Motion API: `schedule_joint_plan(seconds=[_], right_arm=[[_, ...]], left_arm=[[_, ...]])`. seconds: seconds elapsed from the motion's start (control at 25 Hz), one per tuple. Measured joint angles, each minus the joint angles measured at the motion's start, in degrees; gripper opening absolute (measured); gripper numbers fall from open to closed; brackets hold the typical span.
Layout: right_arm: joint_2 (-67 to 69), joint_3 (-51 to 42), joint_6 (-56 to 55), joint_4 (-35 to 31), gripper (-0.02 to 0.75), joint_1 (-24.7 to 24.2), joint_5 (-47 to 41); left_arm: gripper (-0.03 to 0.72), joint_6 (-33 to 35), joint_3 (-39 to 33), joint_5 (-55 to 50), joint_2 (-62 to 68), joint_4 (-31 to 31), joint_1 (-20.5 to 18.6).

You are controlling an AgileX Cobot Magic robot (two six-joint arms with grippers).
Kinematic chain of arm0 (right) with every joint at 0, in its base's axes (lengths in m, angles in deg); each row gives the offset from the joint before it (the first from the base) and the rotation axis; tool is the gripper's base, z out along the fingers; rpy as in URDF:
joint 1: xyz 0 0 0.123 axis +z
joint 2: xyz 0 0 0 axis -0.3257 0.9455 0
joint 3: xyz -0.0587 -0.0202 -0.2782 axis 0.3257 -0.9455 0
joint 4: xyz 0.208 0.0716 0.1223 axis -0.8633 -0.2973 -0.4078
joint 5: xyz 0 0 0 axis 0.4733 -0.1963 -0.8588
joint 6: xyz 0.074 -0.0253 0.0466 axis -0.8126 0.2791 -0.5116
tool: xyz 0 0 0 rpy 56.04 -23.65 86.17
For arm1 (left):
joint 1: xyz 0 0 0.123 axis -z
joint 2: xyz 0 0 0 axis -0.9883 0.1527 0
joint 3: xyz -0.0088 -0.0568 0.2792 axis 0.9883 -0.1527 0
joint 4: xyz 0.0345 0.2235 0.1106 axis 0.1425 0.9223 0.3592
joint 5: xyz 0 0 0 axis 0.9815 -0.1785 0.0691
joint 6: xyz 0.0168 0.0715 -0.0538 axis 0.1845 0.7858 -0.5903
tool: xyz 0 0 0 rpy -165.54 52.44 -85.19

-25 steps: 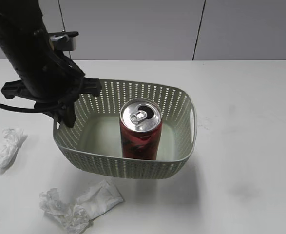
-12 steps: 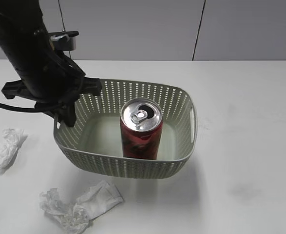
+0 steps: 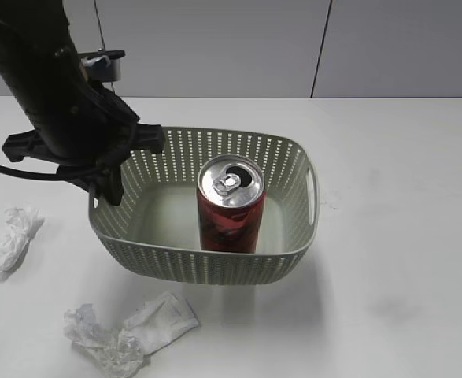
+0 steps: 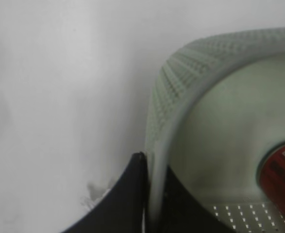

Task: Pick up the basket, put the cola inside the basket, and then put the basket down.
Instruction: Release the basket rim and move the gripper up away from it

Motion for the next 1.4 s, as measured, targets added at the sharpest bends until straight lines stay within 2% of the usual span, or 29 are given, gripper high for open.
schedule_joint_plan(seconds=[0.4, 0.72, 0.88, 1.28, 1.4], right_arm=[[-4.2, -0.2, 0.0, 0.0, 0.586, 0.0, 0.1], [-4.2, -0.2, 0.0, 0.0, 0.586, 0.0, 0.1], [-4.2, -0.2, 0.0, 0.0, 0.585, 0.0, 0.1], [-4.2, -0.2, 0.0, 0.0, 0.585, 0.0, 0.1], [-4.2, -0.2, 0.0, 0.0, 0.585, 0.0, 0.1]], left_arm=[[-0.004, -5.0, 1.6, 3.4, 1.3, -0.4, 0.0], [-0.004, -6.0, 13.7, 0.5, 12.3, -0.5, 0.0], [-0.004, -7.2, 17.5, 0.5, 17.2, -0.7, 0.0], [-0.004, -7.4, 18.3, 3.1, 22.2, -2.6, 0.0], [0.013, -5.5, 18.4, 3.6, 22.5, -2.5, 0.0]])
